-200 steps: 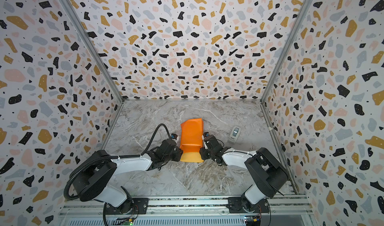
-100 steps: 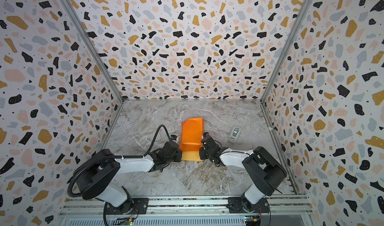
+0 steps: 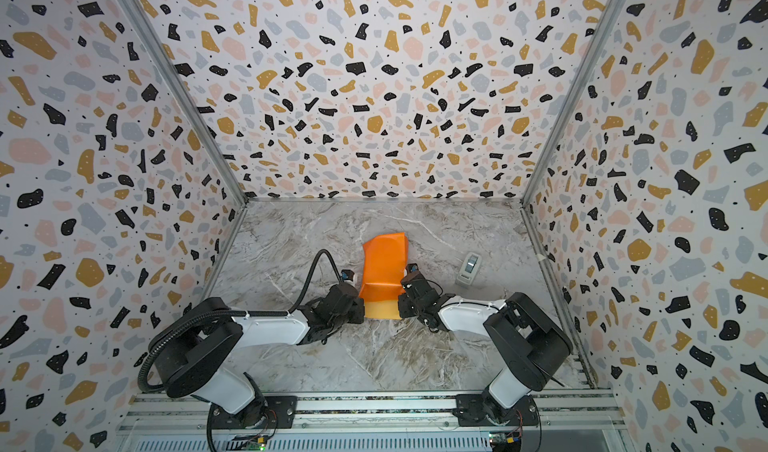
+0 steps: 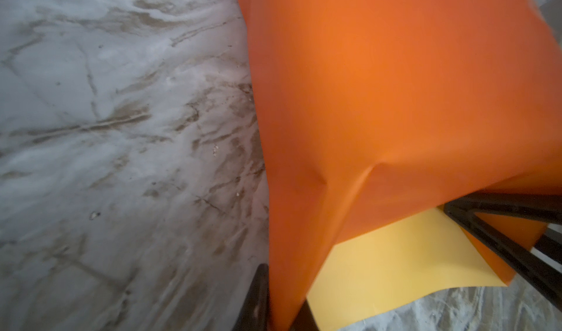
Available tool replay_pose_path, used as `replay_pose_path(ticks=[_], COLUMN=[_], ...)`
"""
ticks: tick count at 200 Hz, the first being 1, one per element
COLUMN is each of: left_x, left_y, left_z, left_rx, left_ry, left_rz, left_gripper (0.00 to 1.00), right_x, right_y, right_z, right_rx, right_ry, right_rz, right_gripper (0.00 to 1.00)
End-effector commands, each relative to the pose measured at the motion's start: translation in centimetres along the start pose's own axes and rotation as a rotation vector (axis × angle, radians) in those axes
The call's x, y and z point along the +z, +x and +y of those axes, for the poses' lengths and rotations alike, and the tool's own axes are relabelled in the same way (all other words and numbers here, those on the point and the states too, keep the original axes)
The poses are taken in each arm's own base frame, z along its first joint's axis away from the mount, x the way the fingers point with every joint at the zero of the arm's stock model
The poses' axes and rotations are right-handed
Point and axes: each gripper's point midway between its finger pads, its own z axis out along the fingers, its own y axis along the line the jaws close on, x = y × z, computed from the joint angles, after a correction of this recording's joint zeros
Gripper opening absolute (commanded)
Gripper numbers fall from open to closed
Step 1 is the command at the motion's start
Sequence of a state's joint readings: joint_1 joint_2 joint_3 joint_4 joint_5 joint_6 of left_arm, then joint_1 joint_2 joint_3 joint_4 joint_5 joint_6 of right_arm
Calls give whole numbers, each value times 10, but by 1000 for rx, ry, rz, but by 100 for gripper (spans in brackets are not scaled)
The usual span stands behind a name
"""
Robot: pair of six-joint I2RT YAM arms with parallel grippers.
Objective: Wrap a gift box in wrapping paper
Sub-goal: Fold the third fold of the wrapping paper on the gift box.
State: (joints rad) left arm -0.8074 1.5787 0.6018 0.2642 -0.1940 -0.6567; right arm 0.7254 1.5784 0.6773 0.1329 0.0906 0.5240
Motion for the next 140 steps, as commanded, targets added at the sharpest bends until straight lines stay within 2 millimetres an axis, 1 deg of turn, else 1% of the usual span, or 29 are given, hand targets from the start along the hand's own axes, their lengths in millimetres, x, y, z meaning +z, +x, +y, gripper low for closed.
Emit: replay_pose_path(ticks=[1, 12, 37, 52, 77, 99, 140], left_x=[2, 2, 2, 2, 2, 2, 2], left_y=[-3, -2, -2, -1, 0, 1, 3], left_z=[1, 0, 0, -1, 0, 1, 1], left_rx=[-10, -9, -7, -7, -4, -1, -2], left_ry=[-10, -8, -9, -7, -10, -15, -19], left_rz=[-24, -22, -24, -23, -21, -21, -22], left_gripper=[4, 0, 0, 0, 0, 0, 0], right_x=[-2, -2, -3, -4, -2, 0, 4], right_y=[-12, -11, -10, -5, 2, 4, 3], right_z=[4, 4, 2, 0, -2, -2, 1], right_rx=[11, 12, 15, 18, 35, 45, 54], right_ry=[5, 5, 11, 15, 14, 12, 7], right_rz=[-22, -22, -18, -10, 7, 11, 15], right_gripper=[23, 23, 25, 27, 27, 23, 13])
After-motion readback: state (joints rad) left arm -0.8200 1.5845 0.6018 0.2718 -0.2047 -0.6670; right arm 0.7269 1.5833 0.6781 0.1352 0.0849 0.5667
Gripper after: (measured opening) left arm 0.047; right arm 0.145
